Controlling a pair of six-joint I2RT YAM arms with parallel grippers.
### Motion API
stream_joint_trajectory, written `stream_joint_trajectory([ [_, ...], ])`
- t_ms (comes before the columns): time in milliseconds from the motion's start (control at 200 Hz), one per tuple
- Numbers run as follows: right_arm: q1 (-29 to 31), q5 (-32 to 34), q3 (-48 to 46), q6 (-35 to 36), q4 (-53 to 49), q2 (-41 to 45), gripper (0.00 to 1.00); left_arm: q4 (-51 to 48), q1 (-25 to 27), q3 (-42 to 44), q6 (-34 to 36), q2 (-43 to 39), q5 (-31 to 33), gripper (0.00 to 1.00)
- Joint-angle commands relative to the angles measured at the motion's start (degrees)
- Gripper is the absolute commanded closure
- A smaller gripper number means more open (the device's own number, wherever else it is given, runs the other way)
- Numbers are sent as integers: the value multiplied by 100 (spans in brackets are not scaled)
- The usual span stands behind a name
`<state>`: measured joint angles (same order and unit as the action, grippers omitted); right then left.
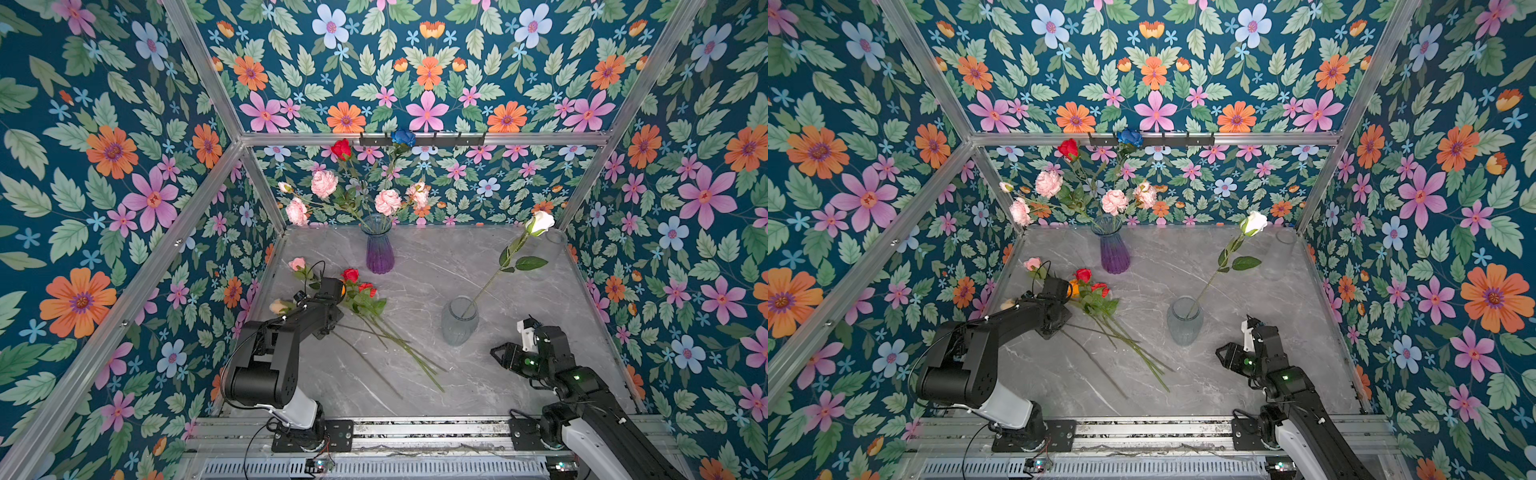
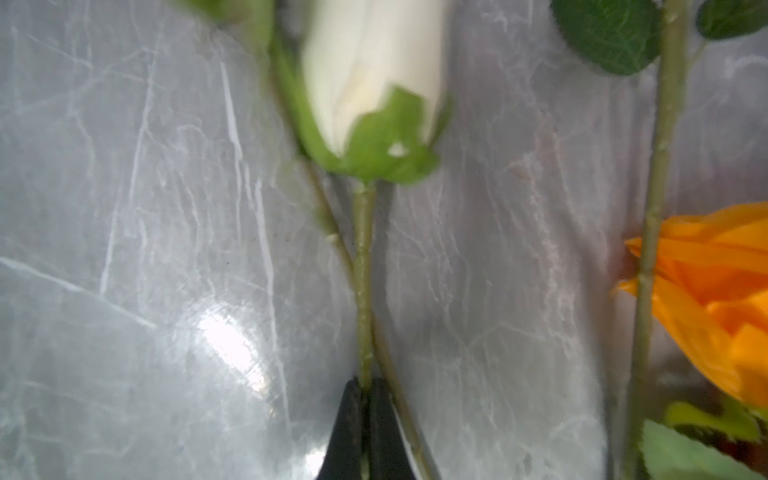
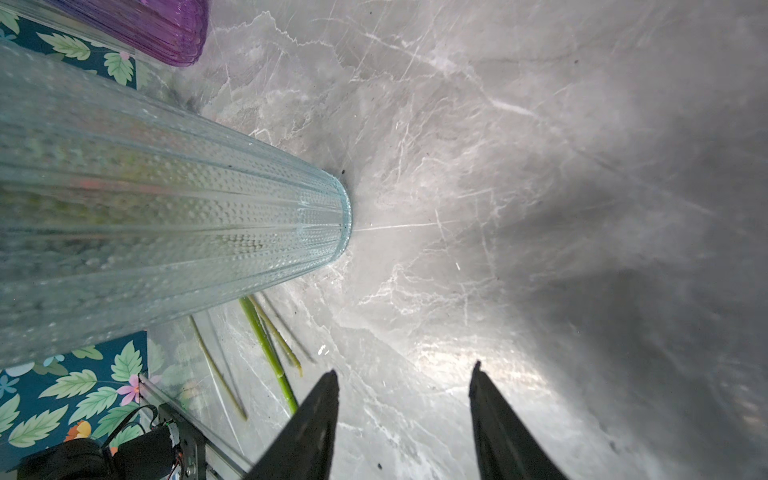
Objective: Arrange the flowers into the vase
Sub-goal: 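Lift the white rose and carry it toward the purple vase with the left gripper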
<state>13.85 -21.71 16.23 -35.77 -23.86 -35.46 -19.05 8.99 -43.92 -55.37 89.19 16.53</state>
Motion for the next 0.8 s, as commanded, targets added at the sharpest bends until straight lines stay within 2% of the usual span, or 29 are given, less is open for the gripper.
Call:
stream_joint_trajectory([
  [0,4,80,42,14,109,-9,48,-152,-21,12,-58,-281,14,100],
  [95,4,84,44,10,110,0,48,-324,-21,39,-326,-921,42,100],
  [205,4,80,33,10,102,28,48,-332,-21,302,-863,-2164,166,100],
  [360,12,102,24,0,79,92,48,-298,-21,506,-1367,-3996,715,100],
  [480,13,104,19,1,81,104,48,-8,-18,534,-1493,-5094,1066,100],
  [540,13,98,13,2,78,110,48,412,-12,546,-1307,-5490,1095,100],
  [620,13,89,18,0,83,101,48,1483,-12,672,-672,-5836,929,100],
  [695,13,82,12,2,86,105,48,2715,-12,776,52,-5913,447,100],
  [795,13,78,19,3,83,97,48,3522,-12,416,323,-5646,-304,100],
])
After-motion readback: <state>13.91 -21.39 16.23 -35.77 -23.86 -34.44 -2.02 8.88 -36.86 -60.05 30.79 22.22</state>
